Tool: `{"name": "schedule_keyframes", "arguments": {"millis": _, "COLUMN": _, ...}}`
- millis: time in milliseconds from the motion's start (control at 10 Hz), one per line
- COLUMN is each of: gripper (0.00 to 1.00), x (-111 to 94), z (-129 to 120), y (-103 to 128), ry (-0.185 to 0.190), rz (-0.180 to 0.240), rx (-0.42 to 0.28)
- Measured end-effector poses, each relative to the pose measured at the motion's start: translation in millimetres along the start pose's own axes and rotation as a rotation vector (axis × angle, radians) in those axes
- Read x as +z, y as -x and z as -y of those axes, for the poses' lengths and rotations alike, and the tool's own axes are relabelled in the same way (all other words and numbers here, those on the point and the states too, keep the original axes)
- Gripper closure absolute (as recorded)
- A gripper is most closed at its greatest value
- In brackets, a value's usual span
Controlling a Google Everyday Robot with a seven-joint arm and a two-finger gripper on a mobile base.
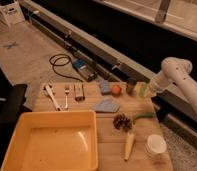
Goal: Stack cups into tray
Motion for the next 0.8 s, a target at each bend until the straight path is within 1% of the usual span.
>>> {"name": "schedule_keyframes", "arguments": {"millis": 100, "gripper": 1.0, "x": -13, "z": 3, "y": 6, "ry": -0.029, "rz": 0.018, "rx": -0.004}}
{"name": "schedule_keyframes", "arguments": {"millis": 200, "gripper": 1.0, "x": -33, "z": 9, "y": 19, "ry": -0.081, "rz": 0.048, "rx": -0.016}}
{"name": "schedule_keyframes", "arguments": {"millis": 300, "gripper": 1.0, "x": -40, "z": 13, "y": 28, "ry": -0.105, "rz": 0.062, "rx": -0.029}}
{"name": "schedule_keyframes", "arguments": {"millis": 400, "gripper": 1.0, "x": -43, "z": 17, "y": 40, "ry": -0.124, "rz": 0.076, "rx": -0.046}}
{"name": "schedule_keyframes", "arguments": {"millis": 600, "gripper": 1.0, "x": -40, "z": 26, "y": 68, "ry": -0.155, "rz": 0.094, "rx": -0.08}}
{"name": "schedule_keyframes", "arguments": {"millis": 800, "gripper": 1.0, "x": -32, "z": 33, "y": 84, "ry": -0.17, "rz": 0.084, "rx": -0.101}}
